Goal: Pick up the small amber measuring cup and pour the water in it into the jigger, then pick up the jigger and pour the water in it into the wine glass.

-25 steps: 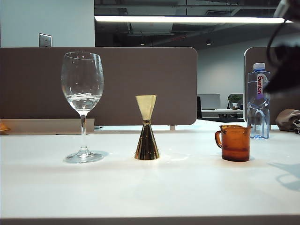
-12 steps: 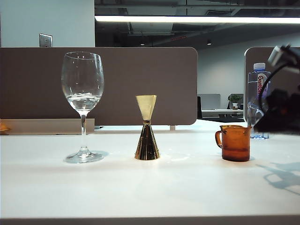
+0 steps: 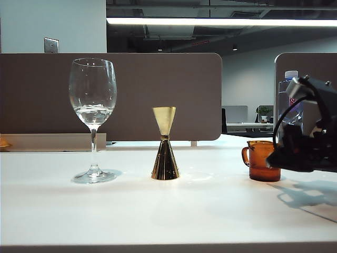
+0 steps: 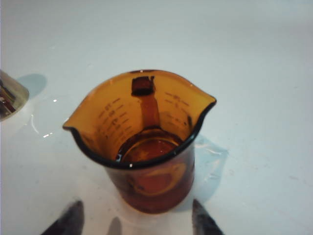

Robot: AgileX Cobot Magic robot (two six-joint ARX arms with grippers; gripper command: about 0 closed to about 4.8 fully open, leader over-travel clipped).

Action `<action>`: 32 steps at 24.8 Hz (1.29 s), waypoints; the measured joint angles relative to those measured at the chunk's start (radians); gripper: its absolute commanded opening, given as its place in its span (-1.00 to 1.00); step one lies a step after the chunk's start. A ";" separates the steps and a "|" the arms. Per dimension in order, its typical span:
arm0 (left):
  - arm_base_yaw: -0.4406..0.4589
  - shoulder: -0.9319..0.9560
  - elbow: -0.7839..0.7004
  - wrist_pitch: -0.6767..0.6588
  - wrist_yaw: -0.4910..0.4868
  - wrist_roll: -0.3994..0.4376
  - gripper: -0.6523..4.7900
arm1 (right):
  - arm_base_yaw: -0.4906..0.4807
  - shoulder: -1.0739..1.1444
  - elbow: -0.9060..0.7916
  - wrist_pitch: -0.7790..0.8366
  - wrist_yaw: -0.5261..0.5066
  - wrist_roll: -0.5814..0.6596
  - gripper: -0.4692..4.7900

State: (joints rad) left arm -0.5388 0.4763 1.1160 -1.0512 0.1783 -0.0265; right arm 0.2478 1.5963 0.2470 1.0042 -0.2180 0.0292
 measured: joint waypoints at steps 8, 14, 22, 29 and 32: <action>0.000 0.000 0.000 0.000 0.000 0.000 -0.77 | -0.001 0.064 0.102 0.001 -0.003 -0.105 0.38; 0.000 0.000 0.000 0.000 0.000 0.000 -0.77 | -0.002 0.113 0.180 -0.023 -0.011 -0.117 0.38; 0.000 0.000 0.000 0.000 0.000 0.000 -0.77 | -0.002 0.173 0.207 -0.038 -0.023 -0.117 0.48; 0.000 0.001 0.000 0.000 0.000 0.000 -0.77 | -0.002 0.196 0.243 -0.043 -0.028 -0.118 0.45; 0.000 0.000 0.000 0.000 0.000 0.000 -0.77 | -0.001 0.216 0.264 -0.037 -0.028 -0.118 0.33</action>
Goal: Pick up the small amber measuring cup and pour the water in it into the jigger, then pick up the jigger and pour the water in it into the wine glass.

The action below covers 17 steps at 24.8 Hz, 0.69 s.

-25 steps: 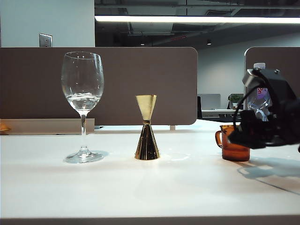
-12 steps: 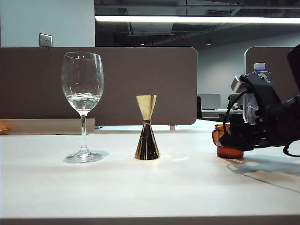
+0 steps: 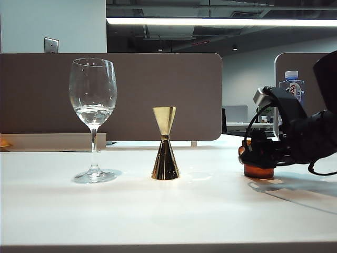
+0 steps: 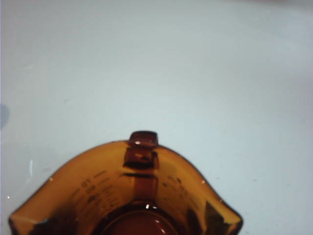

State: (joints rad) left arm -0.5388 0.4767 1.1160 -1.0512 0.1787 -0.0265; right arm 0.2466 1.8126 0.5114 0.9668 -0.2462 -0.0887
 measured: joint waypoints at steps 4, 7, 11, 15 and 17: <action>0.000 0.000 0.000 0.000 0.000 0.000 -0.77 | 0.000 0.016 0.003 0.000 0.000 -0.002 0.32; 0.000 0.000 0.000 0.000 0.000 0.000 -0.77 | 0.000 0.019 0.003 -0.009 -0.001 -0.002 0.29; 0.000 0.000 0.000 0.000 0.000 0.000 -0.77 | 0.000 0.018 0.003 -0.011 -0.001 -0.002 0.08; 0.000 0.000 0.000 0.000 0.000 0.000 -0.77 | 0.000 0.018 0.003 -0.011 0.000 -0.002 -0.29; 0.000 0.000 0.000 0.000 0.000 0.000 -0.77 | 0.000 0.018 0.003 -0.011 0.002 -0.002 -0.40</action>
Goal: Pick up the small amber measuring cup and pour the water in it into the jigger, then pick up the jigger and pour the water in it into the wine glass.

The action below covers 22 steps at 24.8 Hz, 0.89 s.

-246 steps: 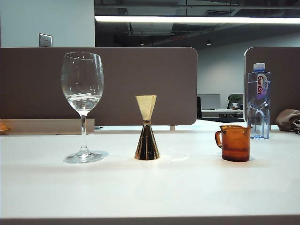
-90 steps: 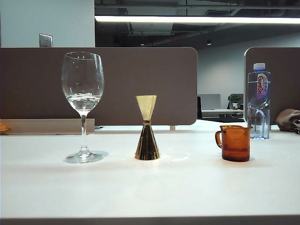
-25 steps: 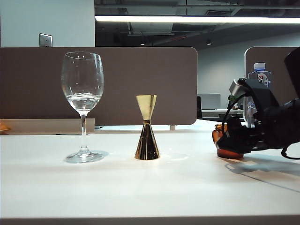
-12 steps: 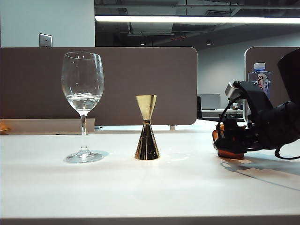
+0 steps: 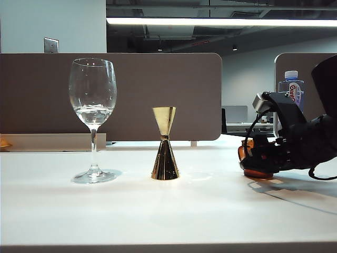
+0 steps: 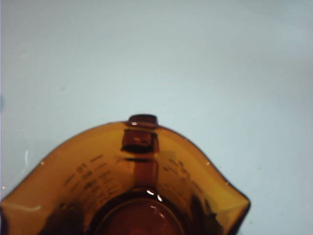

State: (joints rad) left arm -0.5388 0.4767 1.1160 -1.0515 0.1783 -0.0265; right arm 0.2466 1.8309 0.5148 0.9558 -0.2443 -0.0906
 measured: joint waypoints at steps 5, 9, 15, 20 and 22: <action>0.000 0.000 0.000 0.000 0.000 0.000 -0.77 | 0.011 -0.016 -0.001 -0.020 0.046 -0.001 -0.82; 0.000 0.000 0.000 0.000 0.000 0.000 -0.77 | 0.047 -0.118 0.011 -0.134 0.113 -0.053 -0.84; 0.000 0.000 0.000 0.000 0.000 0.000 -0.77 | 0.153 -0.301 0.167 -0.450 0.245 -0.077 -0.84; 0.000 0.000 0.000 0.000 0.000 0.000 -0.77 | 0.210 -0.320 0.311 -0.676 0.315 -0.092 -0.84; 0.000 0.000 0.000 0.000 0.000 0.000 -0.77 | 0.221 -0.320 0.375 -0.758 0.336 -0.094 -0.84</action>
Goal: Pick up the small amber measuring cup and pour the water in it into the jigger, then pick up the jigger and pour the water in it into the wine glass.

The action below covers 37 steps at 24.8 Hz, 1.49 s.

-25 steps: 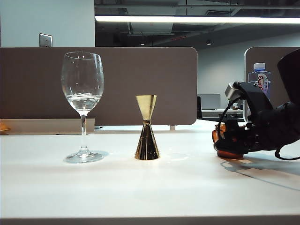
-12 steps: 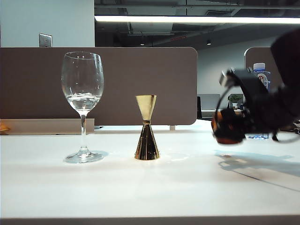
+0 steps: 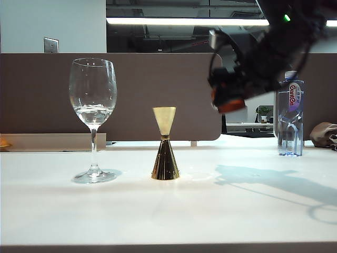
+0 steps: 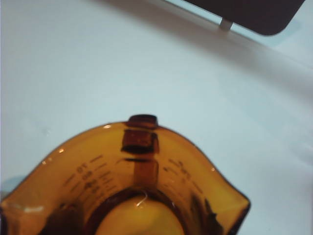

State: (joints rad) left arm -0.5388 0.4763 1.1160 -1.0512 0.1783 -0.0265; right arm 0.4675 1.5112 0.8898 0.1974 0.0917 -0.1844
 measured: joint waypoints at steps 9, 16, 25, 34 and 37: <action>0.000 0.000 0.000 0.000 0.000 0.000 -0.77 | 0.014 0.022 0.164 -0.126 0.043 -0.030 -0.84; 0.000 0.001 0.000 0.000 0.000 0.000 -0.77 | 0.077 0.060 0.191 -0.150 0.065 -0.170 -0.84; 0.000 0.001 0.000 0.000 0.000 0.000 -0.77 | 0.164 0.095 0.192 -0.150 0.134 -0.330 -0.84; 0.000 0.000 0.000 0.000 0.000 0.000 -0.77 | 0.208 0.123 0.192 -0.135 0.189 -0.481 -0.84; 0.000 0.000 0.000 0.000 0.000 0.000 -0.77 | 0.209 0.128 0.192 -0.135 0.217 -0.552 -0.84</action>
State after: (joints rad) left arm -0.5385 0.4767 1.1160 -1.0515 0.1783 -0.0265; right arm 0.6765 1.6390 1.0821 0.0628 0.3084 -0.7361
